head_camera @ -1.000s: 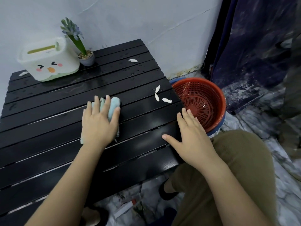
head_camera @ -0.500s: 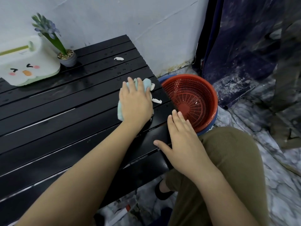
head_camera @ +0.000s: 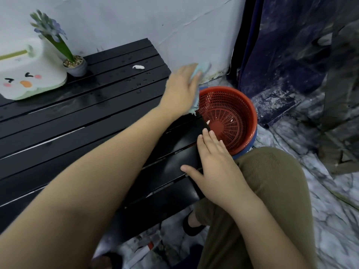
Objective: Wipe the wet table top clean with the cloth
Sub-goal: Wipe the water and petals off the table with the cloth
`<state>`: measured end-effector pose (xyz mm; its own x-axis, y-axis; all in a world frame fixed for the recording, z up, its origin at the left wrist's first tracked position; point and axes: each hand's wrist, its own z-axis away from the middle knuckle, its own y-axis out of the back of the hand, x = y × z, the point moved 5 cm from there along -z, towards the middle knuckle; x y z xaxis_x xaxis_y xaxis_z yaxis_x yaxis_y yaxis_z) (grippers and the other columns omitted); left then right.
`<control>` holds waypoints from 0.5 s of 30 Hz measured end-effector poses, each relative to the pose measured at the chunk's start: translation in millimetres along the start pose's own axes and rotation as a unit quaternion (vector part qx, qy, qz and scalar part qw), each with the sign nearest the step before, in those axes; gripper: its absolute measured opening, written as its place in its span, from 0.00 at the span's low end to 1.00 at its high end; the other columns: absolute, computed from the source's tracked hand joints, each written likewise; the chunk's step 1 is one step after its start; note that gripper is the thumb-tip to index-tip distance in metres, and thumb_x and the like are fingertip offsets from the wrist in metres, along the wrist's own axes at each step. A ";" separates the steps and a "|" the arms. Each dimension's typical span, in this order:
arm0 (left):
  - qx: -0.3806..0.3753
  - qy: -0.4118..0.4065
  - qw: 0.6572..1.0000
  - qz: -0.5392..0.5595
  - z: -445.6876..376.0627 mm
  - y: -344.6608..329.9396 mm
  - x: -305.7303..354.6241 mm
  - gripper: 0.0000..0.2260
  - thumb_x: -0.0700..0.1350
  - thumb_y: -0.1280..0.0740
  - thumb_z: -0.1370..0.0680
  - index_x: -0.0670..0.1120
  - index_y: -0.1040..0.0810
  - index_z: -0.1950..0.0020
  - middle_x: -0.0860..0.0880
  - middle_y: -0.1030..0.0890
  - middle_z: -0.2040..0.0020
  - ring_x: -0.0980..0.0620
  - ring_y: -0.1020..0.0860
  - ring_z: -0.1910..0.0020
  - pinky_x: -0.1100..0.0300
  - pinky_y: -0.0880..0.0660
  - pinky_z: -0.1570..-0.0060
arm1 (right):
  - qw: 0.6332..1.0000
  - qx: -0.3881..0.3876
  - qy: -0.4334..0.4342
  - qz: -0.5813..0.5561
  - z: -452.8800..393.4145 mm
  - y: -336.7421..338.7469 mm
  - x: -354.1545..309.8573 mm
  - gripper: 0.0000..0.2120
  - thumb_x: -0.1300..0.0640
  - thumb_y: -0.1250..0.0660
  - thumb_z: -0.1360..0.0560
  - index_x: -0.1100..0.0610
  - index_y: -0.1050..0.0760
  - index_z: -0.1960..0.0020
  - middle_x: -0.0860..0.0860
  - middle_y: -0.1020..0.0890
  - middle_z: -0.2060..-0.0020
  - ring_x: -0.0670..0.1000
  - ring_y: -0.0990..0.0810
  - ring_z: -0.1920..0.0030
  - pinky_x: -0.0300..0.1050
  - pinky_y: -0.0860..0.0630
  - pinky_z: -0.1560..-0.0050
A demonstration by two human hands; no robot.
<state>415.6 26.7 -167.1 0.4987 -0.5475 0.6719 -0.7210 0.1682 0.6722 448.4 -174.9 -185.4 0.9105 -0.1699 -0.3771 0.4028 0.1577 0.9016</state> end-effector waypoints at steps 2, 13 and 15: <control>0.010 -0.032 0.999 -0.006 15.0 33.9 1.5 0.16 0.46 0.41 0.15 0.40 0.23 0.32 0.42 0.18 0.40 0.46 0.22 0.41 0.57 0.29 0.41 | 1.000 -0.003 0.000 -0.005 0.3 1.1 0.0 0.42 0.36 0.44 0.21 0.59 0.56 0.19 0.54 0.58 0.20 0.50 0.62 0.21 0.45 0.62 0.23; -0.217 -0.071 0.952 -0.203 176.5 105.5 -56.7 0.28 0.66 0.48 0.19 0.64 0.48 0.19 0.52 0.53 0.16 0.47 0.52 0.17 0.41 0.49 0.21 | 0.999 0.006 -0.042 -0.014 10.9 6.7 -0.2 0.45 0.35 0.39 0.23 0.61 0.54 0.19 0.56 0.55 0.20 0.52 0.57 0.20 0.48 0.54 0.21; -0.211 -0.078 0.946 -0.234 179.6 91.9 -61.9 0.26 0.64 0.48 0.18 0.64 0.47 0.19 0.51 0.50 0.16 0.46 0.51 0.17 0.40 0.47 0.21 | 0.998 0.004 -0.053 -0.015 12.0 7.0 -0.3 0.46 0.35 0.39 0.23 0.61 0.54 0.19 0.56 0.54 0.20 0.53 0.57 0.20 0.48 0.53 0.21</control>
<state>232.1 -71.2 -202.7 0.6145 -0.7521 0.2382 -0.1666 0.1715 0.9710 449.8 -185.4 -176.4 0.8825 -0.2766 -0.3803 0.4293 0.1437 0.8917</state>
